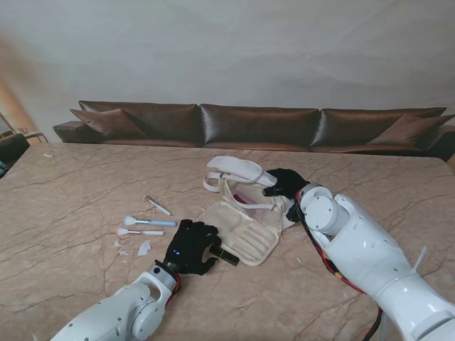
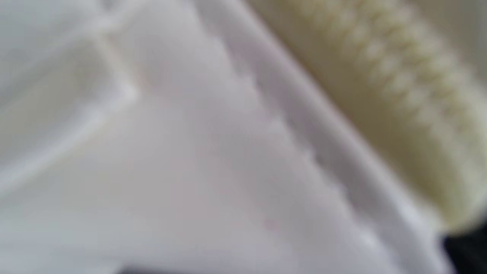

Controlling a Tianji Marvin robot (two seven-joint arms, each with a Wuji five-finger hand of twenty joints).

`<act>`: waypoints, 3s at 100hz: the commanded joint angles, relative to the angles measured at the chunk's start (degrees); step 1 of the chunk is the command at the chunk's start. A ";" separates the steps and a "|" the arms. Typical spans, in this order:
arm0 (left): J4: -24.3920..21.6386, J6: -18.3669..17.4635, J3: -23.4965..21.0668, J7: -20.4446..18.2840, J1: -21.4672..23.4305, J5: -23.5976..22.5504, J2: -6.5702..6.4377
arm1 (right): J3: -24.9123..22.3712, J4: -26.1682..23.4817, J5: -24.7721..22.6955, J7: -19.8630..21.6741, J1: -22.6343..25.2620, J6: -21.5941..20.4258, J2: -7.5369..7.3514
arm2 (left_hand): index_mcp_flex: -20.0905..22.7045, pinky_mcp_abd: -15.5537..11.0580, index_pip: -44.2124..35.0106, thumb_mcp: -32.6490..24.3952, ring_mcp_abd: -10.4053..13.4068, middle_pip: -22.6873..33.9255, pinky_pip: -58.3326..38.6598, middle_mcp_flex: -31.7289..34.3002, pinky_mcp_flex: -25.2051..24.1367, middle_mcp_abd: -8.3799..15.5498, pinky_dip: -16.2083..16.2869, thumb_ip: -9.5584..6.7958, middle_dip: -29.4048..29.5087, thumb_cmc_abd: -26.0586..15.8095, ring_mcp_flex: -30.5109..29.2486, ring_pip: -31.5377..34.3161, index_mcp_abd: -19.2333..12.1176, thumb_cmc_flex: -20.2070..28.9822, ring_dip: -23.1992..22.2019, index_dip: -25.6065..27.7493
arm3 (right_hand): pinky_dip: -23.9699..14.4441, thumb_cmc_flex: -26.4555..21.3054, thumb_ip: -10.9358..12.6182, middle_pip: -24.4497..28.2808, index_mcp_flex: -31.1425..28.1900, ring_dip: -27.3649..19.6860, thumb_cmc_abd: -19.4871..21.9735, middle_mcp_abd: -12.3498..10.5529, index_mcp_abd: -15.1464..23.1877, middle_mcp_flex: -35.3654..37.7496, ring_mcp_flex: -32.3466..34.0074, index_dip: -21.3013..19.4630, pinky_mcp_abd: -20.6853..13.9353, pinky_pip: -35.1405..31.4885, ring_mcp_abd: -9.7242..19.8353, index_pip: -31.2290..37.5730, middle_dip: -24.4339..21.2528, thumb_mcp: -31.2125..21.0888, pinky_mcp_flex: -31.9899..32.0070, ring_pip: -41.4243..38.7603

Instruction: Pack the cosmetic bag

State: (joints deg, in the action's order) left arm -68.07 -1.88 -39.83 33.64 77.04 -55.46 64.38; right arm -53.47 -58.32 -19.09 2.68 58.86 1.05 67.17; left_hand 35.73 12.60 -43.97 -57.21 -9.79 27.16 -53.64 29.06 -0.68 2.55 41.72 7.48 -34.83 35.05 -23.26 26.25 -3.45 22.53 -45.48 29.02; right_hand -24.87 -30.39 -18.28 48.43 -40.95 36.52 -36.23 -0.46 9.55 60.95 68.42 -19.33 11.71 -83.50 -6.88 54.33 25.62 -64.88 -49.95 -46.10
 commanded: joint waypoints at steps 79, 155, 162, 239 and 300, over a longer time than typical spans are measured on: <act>-1.43 2.50 -2.63 -4.42 3.72 -5.87 -2.62 | 0.39 -0.05 0.66 0.21 0.74 -0.31 0.38 | 5.49 -1.82 -16.88 0.37 -0.22 -1.28 1.01 -0.89 -1.90 0.45 -0.97 4.07 2.47 3.65 2.88 -0.17 -15.49 12.50 1.06 0.78 | 0.00 -6.38 0.57 2.31 -3.53 1.24 3.92 -1.02 6.69 1.94 4.43 -1.22 0.08 -2.21 1.19 5.49 0.60 -1.89 -1.07 -4.00; -1.60 0.40 -2.30 -5.95 4.22 -5.30 -2.84 | 0.80 -0.17 0.76 -0.24 0.67 -0.45 0.57 | 11.19 -1.95 -12.08 -0.35 -0.12 -0.28 2.99 4.47 -2.66 1.80 -1.63 3.36 1.38 2.02 1.39 -0.43 -14.15 12.42 1.42 -10.83 | 0.00 -6.30 0.56 2.32 -3.68 1.23 3.85 -1.10 6.84 2.03 4.40 -1.21 0.11 -2.20 1.24 5.46 0.63 -1.96 -1.05 -4.03; -1.08 0.48 -1.90 -6.00 3.78 -5.67 -3.02 | 0.78 -0.20 0.73 -0.21 0.71 -0.46 0.54 | 10.68 -2.41 -14.82 -0.16 0.42 0.55 2.04 7.60 -2.15 2.88 -1.67 3.96 1.14 0.75 -0.22 0.35 -15.72 13.67 1.26 -6.22 | 0.00 -6.33 0.57 2.31 -3.77 1.24 3.84 -1.07 6.87 2.02 4.43 -1.29 0.16 -2.18 1.24 5.55 0.63 -1.97 -0.97 -4.07; -8.60 2.06 -8.52 -1.57 1.76 -9.36 -2.01 | 0.82 -0.13 1.79 1.25 0.65 -1.35 0.37 | 6.86 -3.27 -9.94 2.24 4.64 -11.69 -5.28 34.41 4.85 6.68 -2.05 7.31 -14.99 -3.60 -14.44 5.91 -17.34 17.24 -2.49 15.61 | -0.04 -6.56 0.63 2.22 -3.87 1.24 3.95 -0.93 6.84 1.99 4.38 -1.36 0.16 -2.20 1.06 5.58 0.66 -1.74 -0.98 -4.07; 3.10 7.41 5.92 4.43 -15.74 -1.14 4.24 | 0.31 -0.33 3.80 1.82 1.08 -2.91 0.52 | 5.39 -3.84 -10.67 4.49 5.03 -11.97 -5.20 32.13 4.00 8.37 -2.16 6.88 -15.15 -4.56 -13.07 5.81 -20.06 17.42 -2.74 13.93 | -0.11 -6.62 0.68 2.20 -3.96 1.30 4.04 -0.79 6.79 2.11 4.48 -1.45 0.24 -2.32 1.08 5.41 0.79 -1.59 -0.98 -4.22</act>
State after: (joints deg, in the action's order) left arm -65.71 5.20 -34.22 37.60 62.29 -56.94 67.30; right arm -53.50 -58.26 -15.59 4.05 59.23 -1.31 67.09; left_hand 39.27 9.85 -49.49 -50.06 -5.81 14.40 -57.72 61.67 4.14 9.49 39.71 15.71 -49.60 34.54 -37.47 31.94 -11.71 33.93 -46.99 40.69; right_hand -24.90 -30.94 -18.24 48.43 -41.05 36.94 -36.23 -0.41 8.87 60.97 68.41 -19.33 12.20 -84.02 -7.69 54.86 25.62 -64.88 -49.95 -46.55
